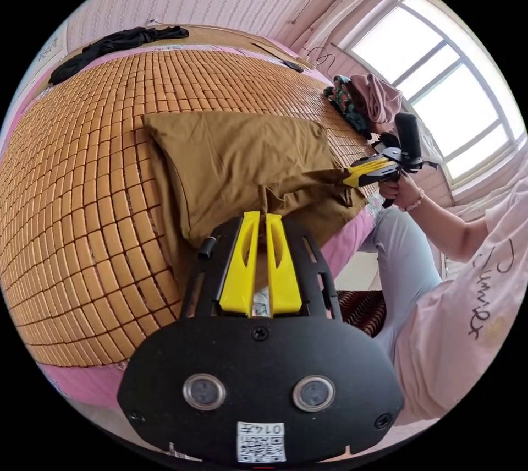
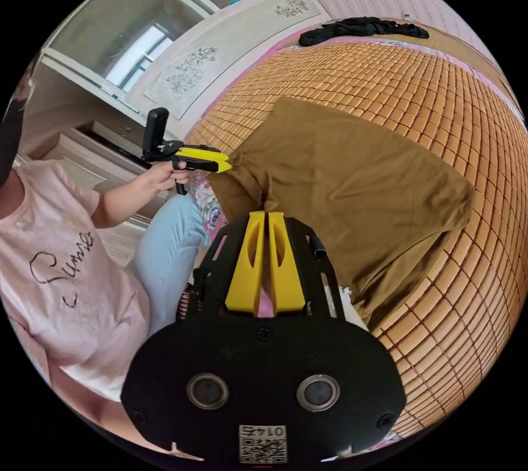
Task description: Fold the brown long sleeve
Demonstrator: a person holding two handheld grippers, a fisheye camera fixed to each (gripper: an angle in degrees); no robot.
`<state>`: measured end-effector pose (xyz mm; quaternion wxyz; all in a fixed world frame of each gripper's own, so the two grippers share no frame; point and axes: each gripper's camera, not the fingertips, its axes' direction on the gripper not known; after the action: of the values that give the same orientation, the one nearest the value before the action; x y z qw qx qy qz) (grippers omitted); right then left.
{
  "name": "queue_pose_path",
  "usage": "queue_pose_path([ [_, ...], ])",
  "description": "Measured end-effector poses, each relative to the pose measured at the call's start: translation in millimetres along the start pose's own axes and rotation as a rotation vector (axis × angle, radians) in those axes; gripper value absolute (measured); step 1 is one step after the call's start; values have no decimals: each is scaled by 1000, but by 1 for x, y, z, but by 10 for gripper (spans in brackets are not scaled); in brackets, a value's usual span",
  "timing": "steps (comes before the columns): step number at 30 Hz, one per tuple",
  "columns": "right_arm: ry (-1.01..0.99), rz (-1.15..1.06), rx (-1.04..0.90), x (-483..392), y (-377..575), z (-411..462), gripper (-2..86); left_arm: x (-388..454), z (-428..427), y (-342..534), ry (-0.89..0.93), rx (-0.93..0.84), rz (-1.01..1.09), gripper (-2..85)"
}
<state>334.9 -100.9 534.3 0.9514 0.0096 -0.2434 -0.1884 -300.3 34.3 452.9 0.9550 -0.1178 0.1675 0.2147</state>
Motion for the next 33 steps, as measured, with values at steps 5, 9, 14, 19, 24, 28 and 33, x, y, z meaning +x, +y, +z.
queue_pose_path([
  [5,50,-3,-180,-23,19,26,5,31,-24,65,-123,-42,-9,49],
  [9,86,16,-160,-38,7,34,0,58,-31,75,-142,-1,-10,48],
  [14,223,3,-127,-58,-30,56,-2,114,11,48,-163,68,111,41],
  [19,378,6,-101,-64,-88,72,-3,146,60,30,-193,62,155,21],
  [24,481,48,-220,-34,-158,116,-4,162,104,35,-166,-52,177,-7],
  [28,507,19,-349,-33,-179,137,-5,179,109,52,-215,8,283,-9],
  [33,575,-12,-444,-22,-234,139,-5,194,108,49,-205,-45,312,-10],
])
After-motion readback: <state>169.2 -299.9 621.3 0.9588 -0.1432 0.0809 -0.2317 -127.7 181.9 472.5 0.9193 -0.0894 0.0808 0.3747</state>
